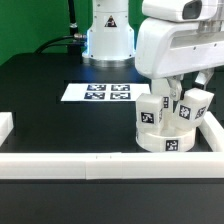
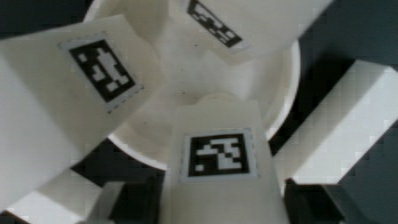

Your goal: Assemble stool

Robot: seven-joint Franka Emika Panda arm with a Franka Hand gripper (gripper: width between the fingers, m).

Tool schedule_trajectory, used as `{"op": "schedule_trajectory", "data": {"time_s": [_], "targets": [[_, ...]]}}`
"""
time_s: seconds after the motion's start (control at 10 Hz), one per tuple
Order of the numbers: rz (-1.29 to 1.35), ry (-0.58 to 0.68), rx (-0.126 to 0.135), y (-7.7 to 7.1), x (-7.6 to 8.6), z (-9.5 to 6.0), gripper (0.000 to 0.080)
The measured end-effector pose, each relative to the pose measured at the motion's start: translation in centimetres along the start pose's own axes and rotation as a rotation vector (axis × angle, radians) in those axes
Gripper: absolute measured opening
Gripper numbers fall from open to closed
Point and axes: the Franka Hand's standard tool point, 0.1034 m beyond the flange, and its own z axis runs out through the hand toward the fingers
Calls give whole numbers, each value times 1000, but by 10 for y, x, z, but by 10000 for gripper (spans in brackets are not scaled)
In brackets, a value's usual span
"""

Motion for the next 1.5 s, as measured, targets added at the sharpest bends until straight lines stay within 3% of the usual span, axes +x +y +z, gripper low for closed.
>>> {"op": "schedule_trajectory", "data": {"time_s": [0.2, 0.4, 0.6, 1.1, 1.4, 1.5], "targets": [[223, 23, 8, -2, -6, 1, 338], [536, 34, 46, -4, -5, 1, 338], [799, 30, 67, -10, -3, 1, 338], [1053, 20, 81, -12, -2, 1, 338], [1380, 28, 120, -19, 1, 1, 338], [1547, 9, 149, -24, 2, 1, 338]]}}
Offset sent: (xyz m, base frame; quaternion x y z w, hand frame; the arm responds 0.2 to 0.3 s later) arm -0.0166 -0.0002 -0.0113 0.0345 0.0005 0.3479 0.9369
